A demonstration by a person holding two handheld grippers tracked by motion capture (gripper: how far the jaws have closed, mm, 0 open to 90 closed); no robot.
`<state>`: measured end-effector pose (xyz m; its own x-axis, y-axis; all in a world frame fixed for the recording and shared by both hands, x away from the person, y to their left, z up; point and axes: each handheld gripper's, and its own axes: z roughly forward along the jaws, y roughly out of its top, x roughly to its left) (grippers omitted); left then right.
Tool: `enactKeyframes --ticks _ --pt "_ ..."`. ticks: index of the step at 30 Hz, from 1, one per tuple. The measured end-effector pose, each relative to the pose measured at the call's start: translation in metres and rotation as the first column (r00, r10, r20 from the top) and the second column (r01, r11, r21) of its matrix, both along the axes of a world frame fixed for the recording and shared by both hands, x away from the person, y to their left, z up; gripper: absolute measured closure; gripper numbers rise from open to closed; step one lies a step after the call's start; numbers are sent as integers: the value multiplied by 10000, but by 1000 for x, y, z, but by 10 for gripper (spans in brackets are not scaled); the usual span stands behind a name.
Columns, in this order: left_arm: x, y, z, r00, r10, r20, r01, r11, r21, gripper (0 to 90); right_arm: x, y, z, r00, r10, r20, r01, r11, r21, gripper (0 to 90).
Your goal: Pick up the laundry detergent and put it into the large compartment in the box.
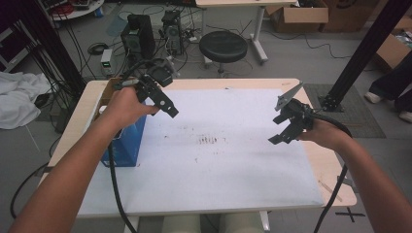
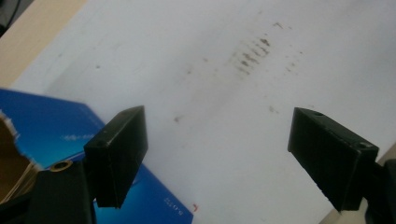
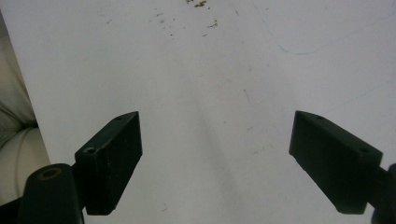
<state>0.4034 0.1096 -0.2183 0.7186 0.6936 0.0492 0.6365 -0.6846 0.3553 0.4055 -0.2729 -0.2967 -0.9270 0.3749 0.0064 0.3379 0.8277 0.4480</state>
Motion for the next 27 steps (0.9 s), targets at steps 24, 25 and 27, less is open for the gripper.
enactKeyframes --ticks 24,25,27 --pt "2 -42 -24 9816 -1809 -609 1850 9803 693 212 6 7 -2 10000 42 -82 -42 10000 -1 170" --pt "2 -43 -24 9816 -1815 -598 1855 9801 701 212 5 7 -2 10000 54 -66 -54 10000 17 170" --pt "2 -43 -24 9814 -1824 -593 1864 9799 705 212 5 7 -2 10000 39 -83 -38 10000 39 170"
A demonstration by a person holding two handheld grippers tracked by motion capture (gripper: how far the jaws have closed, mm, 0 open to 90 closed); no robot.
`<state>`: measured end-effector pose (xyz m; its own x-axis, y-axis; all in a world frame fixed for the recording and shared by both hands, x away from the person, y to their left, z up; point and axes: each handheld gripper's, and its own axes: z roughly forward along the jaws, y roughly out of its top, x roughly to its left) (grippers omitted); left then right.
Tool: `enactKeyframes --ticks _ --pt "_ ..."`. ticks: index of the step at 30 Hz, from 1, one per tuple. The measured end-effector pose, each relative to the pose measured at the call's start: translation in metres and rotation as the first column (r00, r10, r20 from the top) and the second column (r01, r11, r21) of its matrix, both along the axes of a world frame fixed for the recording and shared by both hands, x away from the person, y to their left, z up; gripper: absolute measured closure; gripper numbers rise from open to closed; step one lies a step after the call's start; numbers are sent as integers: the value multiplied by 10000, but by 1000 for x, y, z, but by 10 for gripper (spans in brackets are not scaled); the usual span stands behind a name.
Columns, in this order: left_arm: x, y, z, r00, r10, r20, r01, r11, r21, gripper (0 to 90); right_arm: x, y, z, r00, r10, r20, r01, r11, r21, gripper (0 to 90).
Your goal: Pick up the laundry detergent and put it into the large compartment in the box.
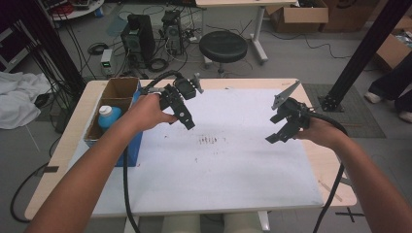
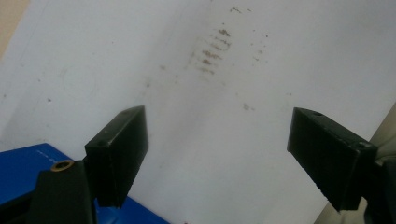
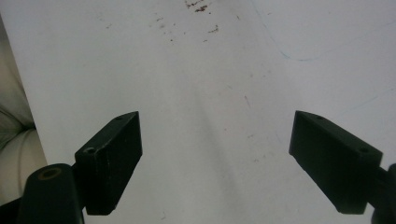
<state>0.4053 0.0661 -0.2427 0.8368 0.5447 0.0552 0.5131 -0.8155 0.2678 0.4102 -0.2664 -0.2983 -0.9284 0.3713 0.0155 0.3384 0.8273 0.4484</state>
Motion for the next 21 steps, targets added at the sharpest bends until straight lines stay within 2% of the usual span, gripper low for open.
enactKeyframes --ticks 21 --pt "-1 2 1 10000 36 13 -36 10000 1 216 -3 1 1 10000 48 -7 -48 10000 -38 170"
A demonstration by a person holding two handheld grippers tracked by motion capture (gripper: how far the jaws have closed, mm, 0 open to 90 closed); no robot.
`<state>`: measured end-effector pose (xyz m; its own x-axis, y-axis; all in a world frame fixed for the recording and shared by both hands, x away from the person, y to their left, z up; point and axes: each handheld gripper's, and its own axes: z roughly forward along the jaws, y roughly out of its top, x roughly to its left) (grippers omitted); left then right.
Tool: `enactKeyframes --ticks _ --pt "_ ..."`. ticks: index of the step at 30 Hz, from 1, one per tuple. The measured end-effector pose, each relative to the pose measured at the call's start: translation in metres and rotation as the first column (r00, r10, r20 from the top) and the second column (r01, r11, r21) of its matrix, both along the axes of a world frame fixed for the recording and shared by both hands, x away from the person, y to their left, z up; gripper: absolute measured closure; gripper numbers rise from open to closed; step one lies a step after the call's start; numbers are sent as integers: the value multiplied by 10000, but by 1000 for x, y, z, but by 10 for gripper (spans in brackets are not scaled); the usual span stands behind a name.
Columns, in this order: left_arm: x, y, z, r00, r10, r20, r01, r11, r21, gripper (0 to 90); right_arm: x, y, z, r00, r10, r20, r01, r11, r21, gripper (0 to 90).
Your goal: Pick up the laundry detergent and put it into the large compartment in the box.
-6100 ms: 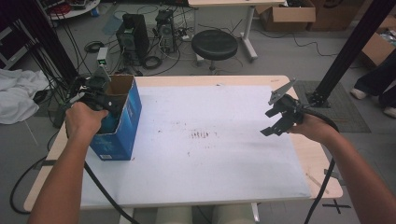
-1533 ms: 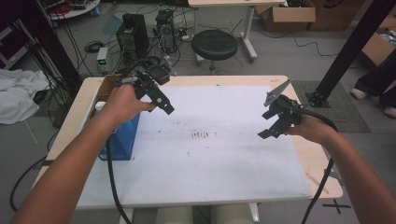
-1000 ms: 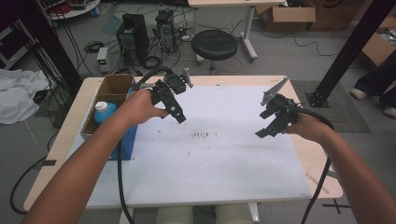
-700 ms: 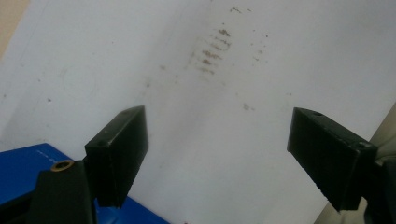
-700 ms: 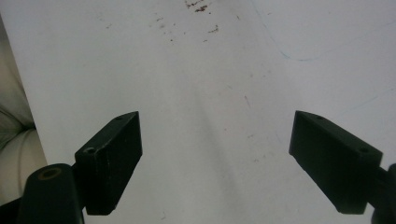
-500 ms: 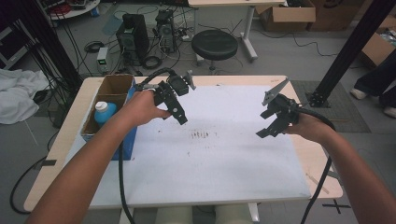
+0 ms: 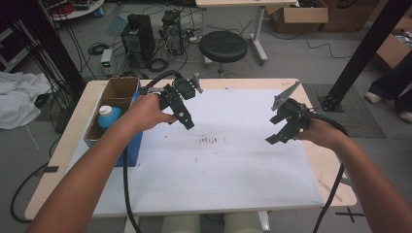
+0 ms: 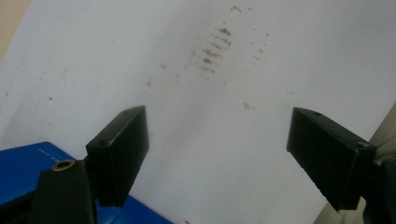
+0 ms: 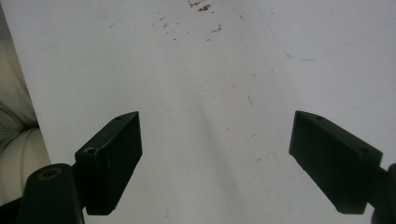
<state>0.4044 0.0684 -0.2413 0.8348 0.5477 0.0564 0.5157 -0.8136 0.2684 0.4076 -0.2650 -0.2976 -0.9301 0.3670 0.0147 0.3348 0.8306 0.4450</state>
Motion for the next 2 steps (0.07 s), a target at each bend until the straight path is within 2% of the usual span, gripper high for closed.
enactKeyframes --ticks 2 --pt "0 1 1 10000 -4 16 4 10000 -6 216 0 0 0 10000 -18 1 18 10000 20 170"
